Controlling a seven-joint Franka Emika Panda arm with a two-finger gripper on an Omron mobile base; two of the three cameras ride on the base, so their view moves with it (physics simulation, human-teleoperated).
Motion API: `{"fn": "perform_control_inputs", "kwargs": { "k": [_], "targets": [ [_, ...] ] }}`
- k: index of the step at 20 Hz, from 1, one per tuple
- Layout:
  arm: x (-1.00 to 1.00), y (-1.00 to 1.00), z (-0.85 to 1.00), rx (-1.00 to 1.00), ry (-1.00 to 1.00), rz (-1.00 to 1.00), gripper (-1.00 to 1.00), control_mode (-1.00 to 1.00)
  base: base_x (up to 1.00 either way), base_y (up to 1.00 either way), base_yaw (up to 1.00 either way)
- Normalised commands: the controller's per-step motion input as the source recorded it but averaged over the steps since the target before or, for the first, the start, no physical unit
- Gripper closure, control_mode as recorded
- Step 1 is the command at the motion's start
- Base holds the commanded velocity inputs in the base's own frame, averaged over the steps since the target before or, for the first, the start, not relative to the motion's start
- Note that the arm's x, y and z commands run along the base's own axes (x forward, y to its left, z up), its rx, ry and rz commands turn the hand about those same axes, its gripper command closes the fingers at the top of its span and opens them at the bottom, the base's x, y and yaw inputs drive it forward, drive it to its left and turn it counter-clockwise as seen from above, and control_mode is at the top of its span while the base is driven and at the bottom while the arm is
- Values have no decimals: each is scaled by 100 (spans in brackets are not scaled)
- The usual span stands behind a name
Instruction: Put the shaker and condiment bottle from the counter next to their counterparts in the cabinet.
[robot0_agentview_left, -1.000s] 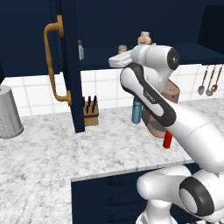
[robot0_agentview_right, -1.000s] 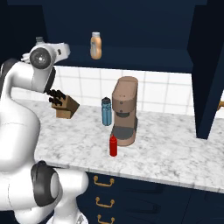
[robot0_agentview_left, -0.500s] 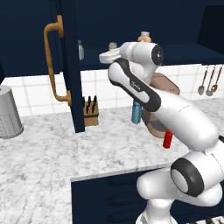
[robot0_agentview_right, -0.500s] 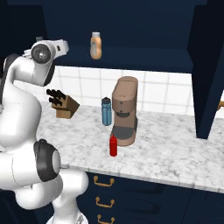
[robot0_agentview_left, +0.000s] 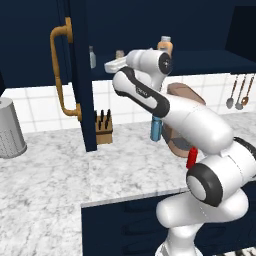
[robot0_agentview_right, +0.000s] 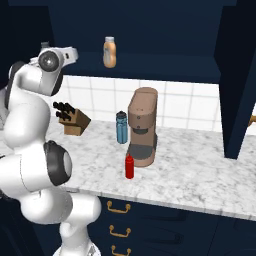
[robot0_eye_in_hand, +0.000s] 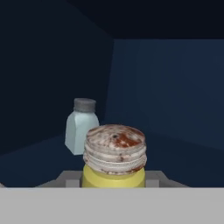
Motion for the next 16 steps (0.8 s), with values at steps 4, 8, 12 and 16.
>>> {"fn": "perform_control_inputs", "kwargs": {
  "k": [4,8,12,16],
  "targets": [
    [37,22,-10,0,0,0,100,-100,0,0,0],
    [45,21,-5,1,0,0,100,-100,0,0,0],
    [49,21,-12,3,0,0,100,-100,0,0,0],
    [46,21,-24,4,0,0,100,-100,0,0,0]
  ]
}}
